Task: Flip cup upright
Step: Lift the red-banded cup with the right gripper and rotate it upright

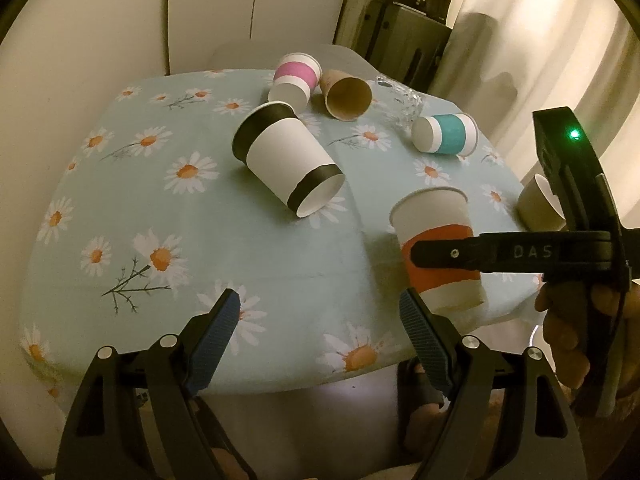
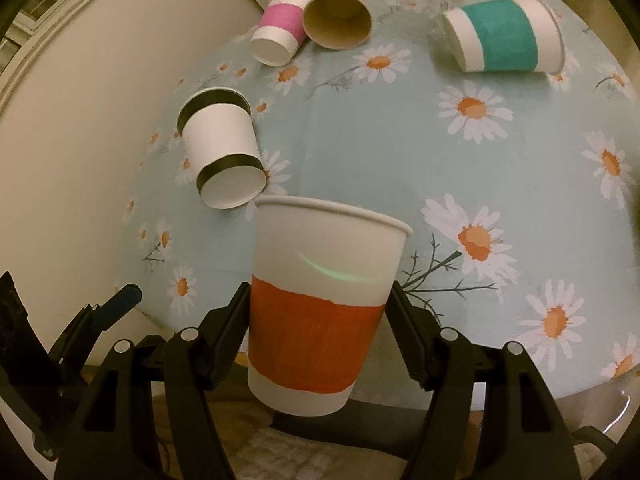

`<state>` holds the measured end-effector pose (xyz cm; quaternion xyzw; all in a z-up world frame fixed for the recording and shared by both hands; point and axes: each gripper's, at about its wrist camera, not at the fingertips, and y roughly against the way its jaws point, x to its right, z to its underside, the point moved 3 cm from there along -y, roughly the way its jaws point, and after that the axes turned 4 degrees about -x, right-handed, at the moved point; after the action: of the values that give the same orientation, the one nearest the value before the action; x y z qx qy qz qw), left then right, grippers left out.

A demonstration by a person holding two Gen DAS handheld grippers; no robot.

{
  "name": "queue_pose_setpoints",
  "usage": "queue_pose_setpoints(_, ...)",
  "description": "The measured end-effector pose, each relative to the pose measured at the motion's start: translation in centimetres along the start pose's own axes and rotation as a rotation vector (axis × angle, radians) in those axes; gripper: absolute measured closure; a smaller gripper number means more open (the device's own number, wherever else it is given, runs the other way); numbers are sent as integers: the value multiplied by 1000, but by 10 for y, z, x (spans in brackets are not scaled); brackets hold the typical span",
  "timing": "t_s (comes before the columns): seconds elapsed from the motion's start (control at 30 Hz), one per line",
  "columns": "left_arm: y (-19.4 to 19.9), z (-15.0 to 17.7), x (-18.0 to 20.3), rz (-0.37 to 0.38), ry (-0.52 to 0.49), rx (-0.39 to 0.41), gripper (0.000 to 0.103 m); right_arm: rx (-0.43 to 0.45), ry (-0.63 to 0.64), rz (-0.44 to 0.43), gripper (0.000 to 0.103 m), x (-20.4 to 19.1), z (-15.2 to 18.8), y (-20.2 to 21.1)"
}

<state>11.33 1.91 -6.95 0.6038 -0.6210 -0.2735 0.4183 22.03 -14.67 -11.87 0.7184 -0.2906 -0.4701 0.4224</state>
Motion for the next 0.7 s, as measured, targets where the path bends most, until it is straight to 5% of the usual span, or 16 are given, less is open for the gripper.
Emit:
queue_pose_setpoints(0.17, -2, 0, 2, -2, -9, -6, 23, 18, -7, -14, 18, 0, 0, 6)
queue_pose_setpoints(0.5, -7, -1, 12, -16, -32, -16, 23, 61, -36, -59, 18, 14, 8, 32)
queue_pose_setpoints(0.7, 2, -4, 25, 19, -46, -12, 23, 219, -29, -113, 18, 25, 27, 86)
